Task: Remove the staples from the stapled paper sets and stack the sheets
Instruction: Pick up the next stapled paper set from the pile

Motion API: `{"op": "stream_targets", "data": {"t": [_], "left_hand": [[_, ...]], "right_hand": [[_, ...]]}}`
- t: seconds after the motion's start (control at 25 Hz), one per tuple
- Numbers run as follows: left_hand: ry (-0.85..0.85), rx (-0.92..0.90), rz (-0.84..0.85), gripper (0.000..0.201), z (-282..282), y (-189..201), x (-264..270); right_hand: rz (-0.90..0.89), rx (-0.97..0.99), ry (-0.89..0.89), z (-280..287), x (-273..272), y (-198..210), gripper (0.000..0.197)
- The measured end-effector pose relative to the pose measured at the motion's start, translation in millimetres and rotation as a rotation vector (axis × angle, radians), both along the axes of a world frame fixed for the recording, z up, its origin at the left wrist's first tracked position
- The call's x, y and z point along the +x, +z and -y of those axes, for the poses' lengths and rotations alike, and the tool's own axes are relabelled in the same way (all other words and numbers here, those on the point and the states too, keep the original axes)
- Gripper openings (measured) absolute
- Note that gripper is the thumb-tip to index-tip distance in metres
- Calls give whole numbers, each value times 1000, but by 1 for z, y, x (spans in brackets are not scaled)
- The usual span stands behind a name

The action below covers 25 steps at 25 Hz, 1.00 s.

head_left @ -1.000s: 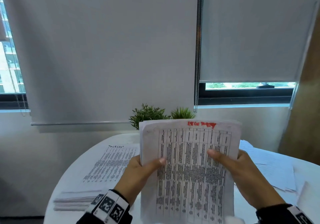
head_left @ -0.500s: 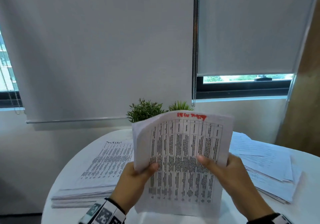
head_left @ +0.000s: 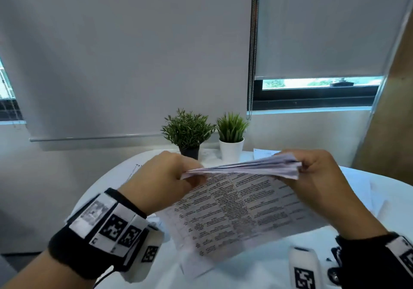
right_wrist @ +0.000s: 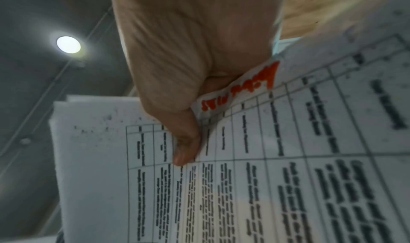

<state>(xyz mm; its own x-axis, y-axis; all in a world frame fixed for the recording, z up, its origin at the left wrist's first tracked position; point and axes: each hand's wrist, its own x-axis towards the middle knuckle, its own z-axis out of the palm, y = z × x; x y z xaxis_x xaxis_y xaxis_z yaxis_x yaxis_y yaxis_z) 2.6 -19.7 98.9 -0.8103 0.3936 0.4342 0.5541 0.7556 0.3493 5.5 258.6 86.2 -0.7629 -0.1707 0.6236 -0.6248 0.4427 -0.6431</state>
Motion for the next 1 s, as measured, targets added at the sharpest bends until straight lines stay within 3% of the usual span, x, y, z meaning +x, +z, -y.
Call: {"op": "stream_targets", "data": {"t": [0.08, 0.16, 0.24, 0.32, 0.44, 0.52, 0.68, 0.84, 1.0], "left_hand": [[96, 94, 26, 9, 17, -6, 6], [146, 455, 87, 12, 35, -18, 9], [88, 922, 201, 45, 46, -36, 12], [-11, 1137, 349, 63, 39, -55, 16], [-49, 1162, 407, 58, 21, -61, 20], [-48, 1143, 369, 63, 20, -60, 16], [-26, 1107, 400, 37, 19, -71, 17], [-20, 1106, 501, 60, 8, -92, 24], [-6, 1108, 473, 56, 12, -92, 20]], "right_hand": [[44, -213, -5, -8, 3, -14, 31], [150, -444, -41, -17, 2, -31, 15], [252, -548, -47, -21, 0, -49, 43], [293, -620, 1, -14, 2, -57, 70], [260, -605, 94, -3, 5, -52, 76], [231, -548, 95, -5, 4, -46, 61], [246, -533, 73, -9, 4, -49, 38], [345, -488, 2, -1, 3, -64, 52], [366, -496, -16, -5, 2, -58, 39]]}}
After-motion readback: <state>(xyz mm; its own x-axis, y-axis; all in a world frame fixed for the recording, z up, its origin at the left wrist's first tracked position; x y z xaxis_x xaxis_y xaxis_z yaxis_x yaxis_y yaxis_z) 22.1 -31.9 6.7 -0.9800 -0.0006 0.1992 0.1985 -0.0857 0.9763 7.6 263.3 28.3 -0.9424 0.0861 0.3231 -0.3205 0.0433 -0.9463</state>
